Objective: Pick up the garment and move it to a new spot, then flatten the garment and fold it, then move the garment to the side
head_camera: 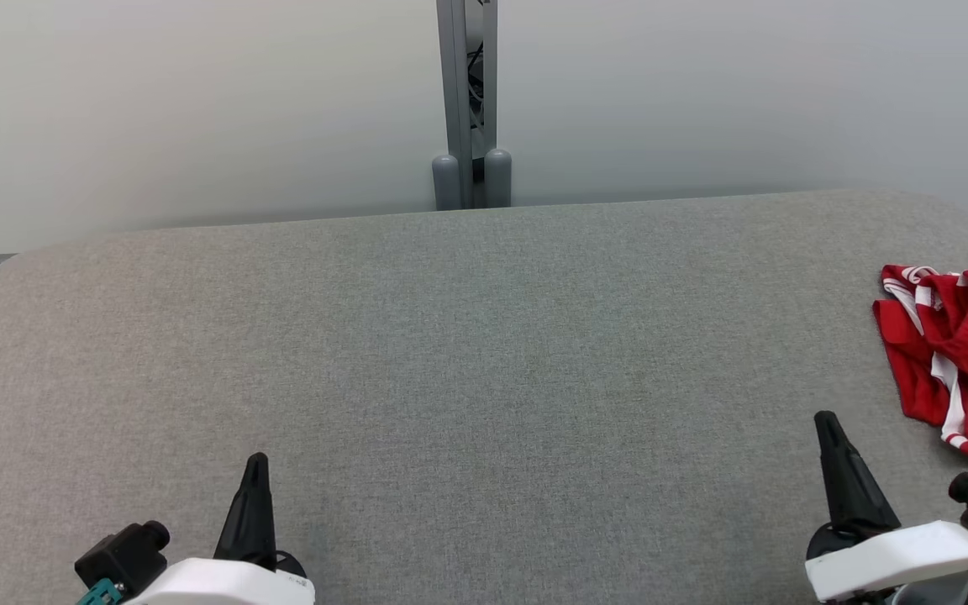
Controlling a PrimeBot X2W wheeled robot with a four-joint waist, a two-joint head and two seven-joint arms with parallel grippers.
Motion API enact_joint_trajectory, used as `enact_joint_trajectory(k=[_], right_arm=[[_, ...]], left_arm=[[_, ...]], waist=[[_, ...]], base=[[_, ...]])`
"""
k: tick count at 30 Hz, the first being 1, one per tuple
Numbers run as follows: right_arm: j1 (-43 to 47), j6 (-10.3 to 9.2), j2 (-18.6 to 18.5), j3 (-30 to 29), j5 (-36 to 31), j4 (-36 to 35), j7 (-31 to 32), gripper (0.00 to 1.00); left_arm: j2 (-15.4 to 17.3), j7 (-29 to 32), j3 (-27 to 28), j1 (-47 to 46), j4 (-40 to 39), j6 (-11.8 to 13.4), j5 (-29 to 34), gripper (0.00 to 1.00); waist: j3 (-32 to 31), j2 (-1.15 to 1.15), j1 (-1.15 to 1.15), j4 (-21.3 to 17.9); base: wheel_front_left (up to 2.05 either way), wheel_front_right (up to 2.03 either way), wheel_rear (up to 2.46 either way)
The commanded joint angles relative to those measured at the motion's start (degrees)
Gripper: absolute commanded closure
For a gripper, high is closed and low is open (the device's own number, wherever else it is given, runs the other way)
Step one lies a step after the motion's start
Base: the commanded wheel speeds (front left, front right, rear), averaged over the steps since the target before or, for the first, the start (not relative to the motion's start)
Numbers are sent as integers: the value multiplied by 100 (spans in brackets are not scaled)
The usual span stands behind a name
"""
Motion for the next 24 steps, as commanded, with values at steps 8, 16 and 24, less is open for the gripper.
enact_joint_trajectory(k=[8, 16, 24], right_arm=[[1, 0, -112, -263, 883, -149, 209, 100], [46, 0, -154, -469, 1557, -195, 378, 100], [101, 0, -188, -667, 2176, -236, 542, 100]], left_arm=[[18, 114, -37, -352, 1, -147, -741, 100], [21, 215, -68, -478, 62, -245, -1313, 100], [24, 308, -99, -596, 122, -332, -1842, 100]], waist=[[2, 0, 0, -7], [3, 0, 0, -14], [4, 0, 0, -21]], base=[[0, 0, 0], [0, 0, 0], [0, 0, 0]])
